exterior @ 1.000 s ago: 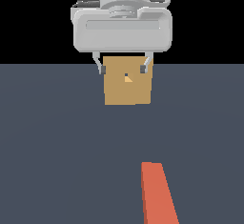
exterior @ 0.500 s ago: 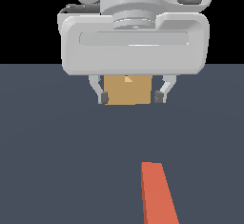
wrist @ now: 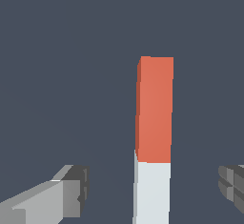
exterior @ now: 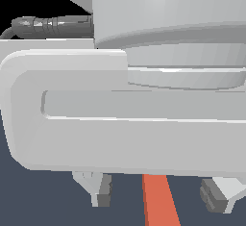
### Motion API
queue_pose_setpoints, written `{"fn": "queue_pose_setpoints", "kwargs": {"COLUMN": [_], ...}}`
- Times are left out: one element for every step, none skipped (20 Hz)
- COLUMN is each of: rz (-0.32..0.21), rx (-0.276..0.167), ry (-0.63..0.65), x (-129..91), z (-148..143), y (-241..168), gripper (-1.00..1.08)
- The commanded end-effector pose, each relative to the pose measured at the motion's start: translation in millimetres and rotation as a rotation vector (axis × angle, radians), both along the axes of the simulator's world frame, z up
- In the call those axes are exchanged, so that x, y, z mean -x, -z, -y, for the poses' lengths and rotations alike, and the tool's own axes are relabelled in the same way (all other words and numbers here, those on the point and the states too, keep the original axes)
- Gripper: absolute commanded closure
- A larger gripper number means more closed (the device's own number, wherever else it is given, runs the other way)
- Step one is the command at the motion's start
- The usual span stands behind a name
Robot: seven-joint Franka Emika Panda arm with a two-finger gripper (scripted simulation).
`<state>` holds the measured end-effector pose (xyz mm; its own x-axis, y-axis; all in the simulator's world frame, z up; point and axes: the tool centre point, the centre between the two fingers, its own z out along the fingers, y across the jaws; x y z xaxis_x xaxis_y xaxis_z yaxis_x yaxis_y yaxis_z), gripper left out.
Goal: Insert the peg into the horizontal hole in a box.
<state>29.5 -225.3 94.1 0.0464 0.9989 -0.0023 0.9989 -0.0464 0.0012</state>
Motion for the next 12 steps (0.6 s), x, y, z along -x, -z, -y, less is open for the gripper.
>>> {"fn": "queue_pose_setpoints", "kwargs": {"rz": [0.001,0.0,0.0,0.0,0.0,0.0,-0.001,-0.001,-0.001,-0.001,-0.001,-0.001], "rx": [-0.001,-0.001,-0.001,-0.002,-0.002,-0.002,-0.002,-0.002,-0.002,-0.002,-0.002,-0.002], "ry": [0.007,0.01,0.013,0.016,0.018,0.02,0.021,0.023,0.024,0.025,0.026,0.027], "x": [-3.0,-3.8,-4.5,-5.2,-5.8,-6.4,-6.9,-7.3,-7.7,-8.0,-8.3,-8.5], "z": [21.8,28.8,35.1,40.7,45.7,49.9,53.7,57.0,59.8,62.0,64.0,65.4], "y": [9.0,11.9,14.4,16.7,18.7,20.4,21.9,23.2,24.3,25.2,26.0,26.5], "gripper": [-0.92,-0.92,-0.92,-0.92,-0.92,-0.92,-0.92,-0.92,-0.92,-0.92,-0.92,-0.92]}}
